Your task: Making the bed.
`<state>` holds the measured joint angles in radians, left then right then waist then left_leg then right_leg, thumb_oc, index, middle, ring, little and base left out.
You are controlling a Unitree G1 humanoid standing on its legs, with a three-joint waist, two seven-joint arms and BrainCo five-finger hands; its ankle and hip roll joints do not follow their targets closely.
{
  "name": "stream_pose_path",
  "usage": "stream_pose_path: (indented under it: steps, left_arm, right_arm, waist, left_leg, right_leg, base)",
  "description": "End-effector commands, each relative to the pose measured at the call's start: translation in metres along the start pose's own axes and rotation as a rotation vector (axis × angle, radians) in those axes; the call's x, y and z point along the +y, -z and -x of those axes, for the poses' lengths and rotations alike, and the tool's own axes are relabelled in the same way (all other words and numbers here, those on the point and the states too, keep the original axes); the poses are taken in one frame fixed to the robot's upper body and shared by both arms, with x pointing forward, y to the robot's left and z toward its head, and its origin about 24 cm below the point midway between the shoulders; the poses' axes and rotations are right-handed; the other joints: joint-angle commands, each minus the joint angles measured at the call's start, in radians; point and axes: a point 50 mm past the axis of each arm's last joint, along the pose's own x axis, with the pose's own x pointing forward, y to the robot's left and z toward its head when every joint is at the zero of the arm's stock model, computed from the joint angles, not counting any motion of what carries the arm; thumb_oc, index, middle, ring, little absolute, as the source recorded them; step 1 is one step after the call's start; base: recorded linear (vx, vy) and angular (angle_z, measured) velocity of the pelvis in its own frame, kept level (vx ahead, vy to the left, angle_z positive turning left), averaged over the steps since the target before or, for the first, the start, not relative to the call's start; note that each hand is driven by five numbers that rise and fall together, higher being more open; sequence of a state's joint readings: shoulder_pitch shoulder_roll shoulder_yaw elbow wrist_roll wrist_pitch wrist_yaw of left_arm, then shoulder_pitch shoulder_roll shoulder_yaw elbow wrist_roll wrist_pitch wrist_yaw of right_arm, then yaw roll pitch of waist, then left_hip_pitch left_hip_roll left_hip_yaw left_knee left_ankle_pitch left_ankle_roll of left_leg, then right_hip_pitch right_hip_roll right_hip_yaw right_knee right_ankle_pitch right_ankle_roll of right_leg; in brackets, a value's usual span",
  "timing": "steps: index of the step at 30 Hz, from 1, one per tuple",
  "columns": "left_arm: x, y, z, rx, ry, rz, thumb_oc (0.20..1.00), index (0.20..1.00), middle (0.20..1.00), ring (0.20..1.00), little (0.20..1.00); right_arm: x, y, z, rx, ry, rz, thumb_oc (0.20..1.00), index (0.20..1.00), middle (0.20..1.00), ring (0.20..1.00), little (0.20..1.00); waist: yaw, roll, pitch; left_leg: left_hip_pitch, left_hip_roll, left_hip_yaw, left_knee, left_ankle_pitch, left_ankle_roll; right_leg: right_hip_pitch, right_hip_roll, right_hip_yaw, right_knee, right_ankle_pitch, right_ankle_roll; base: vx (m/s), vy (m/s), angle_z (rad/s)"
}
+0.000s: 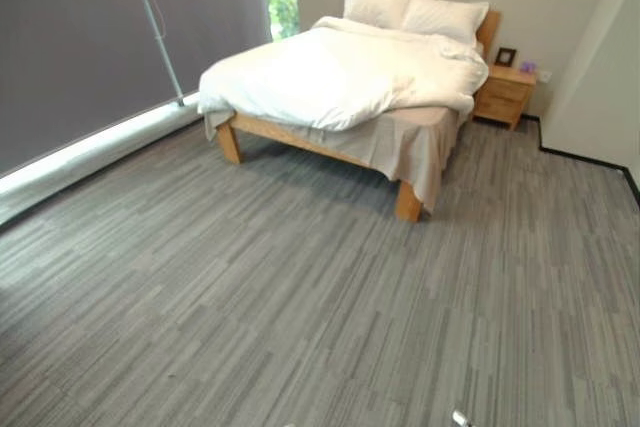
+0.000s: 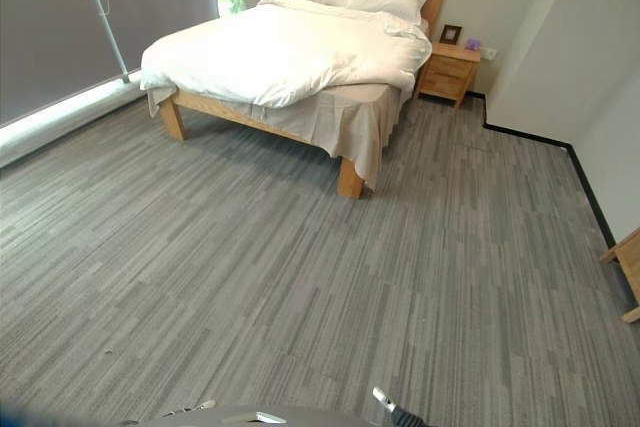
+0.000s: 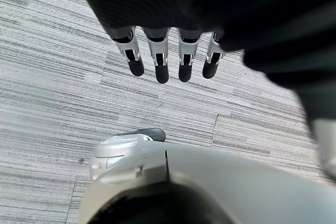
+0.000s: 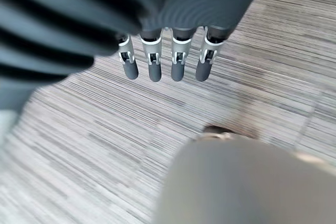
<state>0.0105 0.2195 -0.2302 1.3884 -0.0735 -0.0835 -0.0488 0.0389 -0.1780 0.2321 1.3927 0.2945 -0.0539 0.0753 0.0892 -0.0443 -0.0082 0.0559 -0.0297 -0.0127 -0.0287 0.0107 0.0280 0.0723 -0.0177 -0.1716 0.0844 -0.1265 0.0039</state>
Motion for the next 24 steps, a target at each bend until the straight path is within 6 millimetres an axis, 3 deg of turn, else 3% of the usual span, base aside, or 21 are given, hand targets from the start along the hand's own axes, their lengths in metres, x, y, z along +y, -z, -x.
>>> stream_pose_path:
  steps: [1, 4, 6, 8, 10, 12, 13, 16, 20, 21, 24]
  left_arm:
    - [-0.011, -0.030, -0.004, -0.074, 0.037, 0.008, 1.000, 1.000, 1.000, 1.000, 1.000]
    - [-0.007, -0.033, -0.003, -0.089, 0.029, 0.027, 1.000, 1.000, 1.000, 1.000, 1.000]
    - [0.007, -0.045, -0.003, -0.139, -0.011, 0.046, 1.000, 1.000, 1.000, 1.000, 1.000]
    - [0.045, -0.111, 0.008, -0.380, -0.116, 0.031, 1.000, 1.000, 1.000, 1.000, 1.000]
    - [0.057, -0.152, 0.021, -0.536, -0.132, 0.081, 1.000, 1.000, 1.000, 1.000, 1.000]
    - [0.059, -0.218, 0.064, -0.871, -0.060, 0.120, 1.000, 1.000, 1.000, 1.000, 1.000]
    - [0.058, -0.229, 0.078, -0.957, -0.039, 0.116, 1.000, 1.000, 1.000, 1.000, 1.000]
    - [0.054, -0.229, 0.091, -1.033, -0.009, 0.140, 1.000, 1.000, 1.000, 1.000, 1.000]
    - [0.040, -0.222, 0.092, -1.045, 0.039, 0.185, 1.000, 1.000, 1.000, 1.000, 1.000]
    - [0.035, -0.216, 0.090, -1.031, 0.039, 0.216, 1.000, 1.000, 1.000, 1.000, 1.000]
    - [0.034, -0.209, 0.086, -1.012, 0.021, 0.232, 1.000, 1.000, 1.000, 1.000, 1.000]
  right_arm:
    - [-0.005, -0.001, 0.000, 0.022, 0.015, -0.011, 1.000, 1.000, 1.000, 1.000, 1.000]
    - [-0.012, 0.001, 0.001, 0.028, 0.037, -0.032, 1.000, 1.000, 1.000, 1.000, 1.000]
    - [-0.018, -0.014, 0.001, -0.036, 0.055, -0.103, 1.000, 1.000, 1.000, 1.000, 1.000]
    - [-0.038, -0.086, 0.007, -0.297, 0.088, -0.146, 1.000, 1.000, 1.000, 1.000, 1.000]
    - [-0.045, -0.124, 0.016, -0.414, 0.100, -0.130, 1.000, 1.000, 1.000, 1.000, 1.000]
    - [-0.040, -0.190, 0.045, -0.694, 0.055, -0.097, 1.000, 1.000, 1.000, 1.000, 1.000]
    - [-0.036, -0.202, 0.055, -0.766, 0.041, -0.074, 1.000, 1.000, 1.000, 1.000, 1.000]
    - [-0.028, -0.207, 0.066, -0.847, 0.002, -0.066, 1.000, 1.000, 1.000, 1.000, 1.000]
    - [-0.013, -0.199, 0.071, -0.879, -0.053, -0.012, 1.000, 1.000, 1.000, 1.000, 1.000]
    - [0.002, -0.192, 0.073, -0.889, -0.126, -0.042, 1.000, 1.000, 1.000, 1.000, 1.000]
    - [0.015, -0.189, 0.075, -0.900, -0.197, -0.079, 1.000, 1.000, 1.000, 1.000, 1.000]
  waist:
    - [-0.013, -0.005, 0.021]
    - [-0.021, -0.001, 0.018]
    - [-0.031, 0.002, 0.013]
    - [-0.048, 0.011, 0.016]
    - [-0.052, 0.015, 0.022]
    - [-0.056, 0.024, 0.034]
    - [-0.057, 0.023, 0.033]
    - [-0.057, 0.023, 0.037]
    - [-0.056, 0.021, 0.046]
    - [-0.054, 0.018, 0.052]
    - [-0.053, 0.018, 0.058]
  left_leg:
    - [0.041, 0.019, -0.025, -0.059, 0.008, -0.049]
    - [0.049, 0.018, -0.017, -0.059, 0.002, -0.050]
    - [0.053, 0.019, -0.008, -0.059, -0.001, -0.052]
    - [0.055, 0.022, 0.007, -0.059, -0.001, -0.057]
    - [0.054, 0.023, 0.012, -0.059, 0.000, -0.058]
    - [0.054, 0.024, 0.021, -0.059, 0.003, -0.057]
    - [0.049, 0.024, 0.021, -0.059, 0.006, -0.057]
    - [0.049, 0.023, 0.023, -0.059, 0.005, -0.055]
    - [0.051, 0.021, 0.024, -0.059, 0.002, -0.052]
    - [0.051, 0.016, 0.025, -0.059, -0.002, -0.047]
    - [0.049, 0.010, 0.028, -0.059, -0.004, -0.043]
  right_leg:
    - [0.055, -0.081, -0.011, -0.172, 0.170, 0.098]
    - [0.058, -0.082, -0.005, -0.172, 0.168, 0.099]
    - [0.059, -0.082, 0.002, -0.172, 0.168, 0.101]
    - [0.053, -0.079, 0.020, -0.172, 0.175, 0.106]
    - [0.050, -0.079, 0.023, -0.172, 0.180, 0.108]
    - [0.046, -0.079, 0.030, -0.172, 0.185, 0.113]
    - [0.041, -0.080, 0.030, -0.172, 0.187, 0.114]
    - [0.040, -0.083, 0.032, -0.172, 0.188, 0.115]
    - [0.041, -0.087, 0.033, -0.172, 0.187, 0.116]
    - [0.039, -0.092, 0.033, -0.172, 0.185, 0.119]
    - [0.036, -0.099, 0.037, -0.172, 0.186, 0.124]
  base:
    - [0.01, 0.013, -0.04]
    - [0.03, 0.016, -0.08]
    - [0.03, 0.020, -0.16]
    - [0.00, 0.034, -0.34]
    - [-0.03, 0.029, -0.21]
    - [-0.03, 0.031, -0.12]
    - [-0.01, 0.016, -0.09]
    - [0.00, 0.016, -0.10]
    - [0.02, 0.028, -0.07]
    - [0.04, 0.046, 0.00]
    - [0.03, 0.060, -0.03]
